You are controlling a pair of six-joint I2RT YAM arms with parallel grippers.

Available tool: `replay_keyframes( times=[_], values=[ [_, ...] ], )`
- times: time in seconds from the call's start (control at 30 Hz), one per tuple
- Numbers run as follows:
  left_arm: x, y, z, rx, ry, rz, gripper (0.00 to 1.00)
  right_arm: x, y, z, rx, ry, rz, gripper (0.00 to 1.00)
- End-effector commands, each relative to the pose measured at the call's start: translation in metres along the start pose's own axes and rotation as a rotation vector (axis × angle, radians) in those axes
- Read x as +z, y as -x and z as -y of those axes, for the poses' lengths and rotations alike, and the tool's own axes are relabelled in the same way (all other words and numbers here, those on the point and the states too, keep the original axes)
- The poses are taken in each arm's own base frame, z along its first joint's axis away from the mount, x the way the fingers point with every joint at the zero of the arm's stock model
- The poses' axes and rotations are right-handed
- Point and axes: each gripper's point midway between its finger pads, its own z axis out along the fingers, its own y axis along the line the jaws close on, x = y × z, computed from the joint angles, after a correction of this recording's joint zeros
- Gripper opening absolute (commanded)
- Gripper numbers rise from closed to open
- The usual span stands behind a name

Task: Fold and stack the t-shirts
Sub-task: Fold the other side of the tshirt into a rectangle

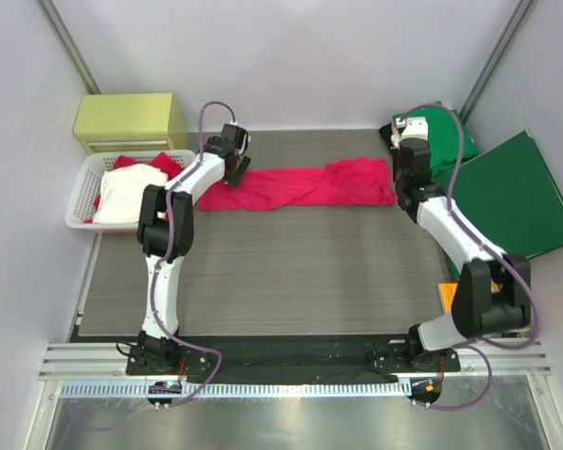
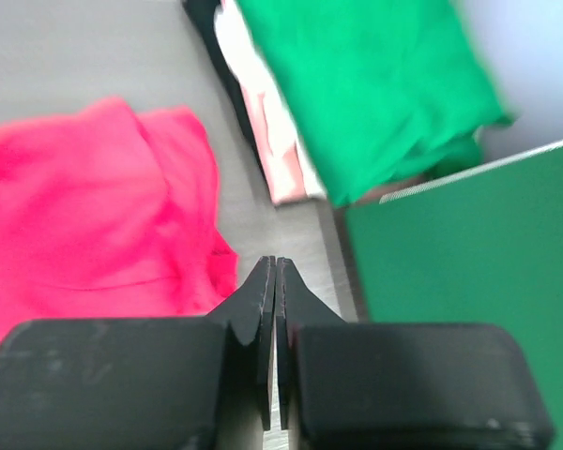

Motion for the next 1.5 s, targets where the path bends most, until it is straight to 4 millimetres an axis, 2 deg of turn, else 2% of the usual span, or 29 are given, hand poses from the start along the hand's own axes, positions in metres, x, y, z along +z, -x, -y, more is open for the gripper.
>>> replay_keyframes(
  times=[0.0, 0.07, 0.1, 0.13, 0.17, 0.2, 0.23, 0.27, 0.3, 0.33, 0.4, 0.5, 0.53, 0.6, 0.63, 0.73, 0.77, 0.8, 0.83, 0.87, 0.93, 0.97, 1.0, 1.07, 1.13, 1.17, 1.27, 1.37, 1.47],
  values=[
    [-0.053, 0.057, -0.039, -0.069, 0.036, 0.182, 0.93, -0.044, 0.033, 0.008, 0.024, 0.056, 0.101, 0.09],
    [-0.067, 0.063, -0.043, -0.086, 0.020, 0.210, 0.93, -0.063, 0.040, 0.012, 0.042, 0.088, 0.127, 0.35],
    [-0.074, 0.064, -0.045, -0.092, 0.017, 0.220, 0.93, -0.069, 0.036, 0.011, 0.033, 0.108, 0.107, 0.63],
    [-0.081, 0.066, -0.044, -0.094, 0.012, 0.232, 0.93, -0.076, 0.035, 0.012, 0.036, 0.118, 0.101, 0.76],
    [-0.088, 0.067, -0.044, -0.104, 0.005, 0.243, 0.93, -0.088, 0.031, 0.003, 0.005, 0.204, 0.075, 0.86],
    [-0.092, 0.063, -0.035, -0.106, -0.043, 0.246, 0.93, -0.095, 0.030, 0.002, -0.009, 0.227, 0.061, 0.92],
    [-0.114, 0.067, -0.037, -0.123, -0.083, 0.280, 0.92, -0.101, 0.027, 0.004, 0.011, 0.231, 0.043, 0.92],
    [-0.124, 0.066, -0.029, -0.142, -0.143, 0.292, 0.90, -0.108, 0.017, 0.002, -0.009, 0.262, 0.009, 0.92],
    [-0.132, 0.061, -0.013, -0.140, -0.230, 0.291, 0.90, -0.118, 0.017, 0.007, 0.000, 0.258, 0.021, 0.93],
    [-0.142, 0.060, -0.007, -0.130, -0.256, 0.289, 0.91, -0.121, 0.014, 0.008, 0.003, 0.258, 0.019, 0.94],
    [-0.149, 0.043, 0.009, -0.112, -0.327, 0.218, 0.93, -0.127, 0.001, 0.001, -0.026, 0.314, 0.001, 0.99],
    [-0.153, 0.020, 0.026, -0.112, -0.400, 0.135, 0.93, -0.127, -0.011, -0.011, -0.051, 0.372, -0.062, 1.00],
    [-0.154, 0.017, 0.030, -0.107, -0.412, 0.133, 0.93, -0.119, -0.020, -0.016, -0.063, 0.383, -0.110, 1.00],
    [-0.156, 0.008, 0.034, -0.096, -0.415, 0.124, 0.92, -0.112, -0.021, -0.022, -0.076, 0.399, -0.149, 0.99],
    [-0.156, 0.006, 0.037, -0.095, -0.419, 0.118, 0.93, -0.101, -0.031, -0.029, -0.086, 0.404, -0.197, 0.99],
    [-0.142, -0.010, 0.047, -0.073, -0.437, 0.046, 0.92, -0.085, -0.024, -0.041, -0.076, 0.427, -0.220, 0.97],
    [-0.139, -0.016, 0.050, -0.062, -0.442, 0.014, 0.92, -0.070, -0.022, -0.049, -0.071, 0.433, -0.239, 0.97],
    [-0.128, -0.022, 0.056, -0.054, -0.441, -0.020, 0.92, -0.063, -0.019, -0.055, -0.061, 0.445, -0.247, 0.97],
    [-0.122, -0.024, 0.058, -0.046, -0.437, -0.035, 0.92, -0.059, -0.019, -0.069, -0.043, 0.498, -0.266, 0.97],
    [-0.117, -0.022, 0.056, -0.041, -0.420, -0.034, 0.92, -0.043, -0.016, -0.078, -0.031, 0.508, -0.289, 0.97],
    [-0.105, -0.021, 0.059, -0.031, -0.408, -0.043, 0.92, -0.030, -0.017, -0.092, -0.020, 0.539, -0.316, 0.95],
    [-0.103, -0.015, 0.059, -0.028, -0.404, -0.026, 0.92, -0.024, -0.005, -0.096, -0.014, 0.548, -0.298, 0.94],
    [-0.100, -0.014, 0.059, -0.026, -0.397, -0.027, 0.92, -0.010, -0.016, -0.104, -0.022, 0.549, -0.334, 0.93],
    [-0.088, -0.011, 0.062, -0.016, -0.389, -0.034, 0.92, 0.003, -0.007, -0.107, -0.027, 0.539, -0.320, 0.92],
    [-0.075, -0.016, 0.066, -0.005, -0.377, -0.064, 0.92, 0.017, -0.013, -0.111, -0.032, 0.524, -0.340, 0.92],
    [-0.071, -0.014, 0.067, -0.004, -0.369, -0.060, 0.92, 0.021, -0.006, -0.113, -0.033, 0.526, -0.325, 0.92],
    [-0.056, -0.012, 0.068, -0.009, -0.341, -0.054, 0.92, 0.032, -0.009, -0.118, -0.032, 0.522, -0.332, 0.92],
    [-0.045, -0.008, 0.066, -0.017, -0.314, -0.052, 0.92, 0.043, -0.021, -0.123, -0.042, 0.521, -0.356, 0.90],
    [-0.032, -0.004, 0.056, -0.019, -0.273, -0.043, 0.92, 0.052, -0.027, -0.126, -0.050, 0.515, -0.355, 0.90]
  ],
)
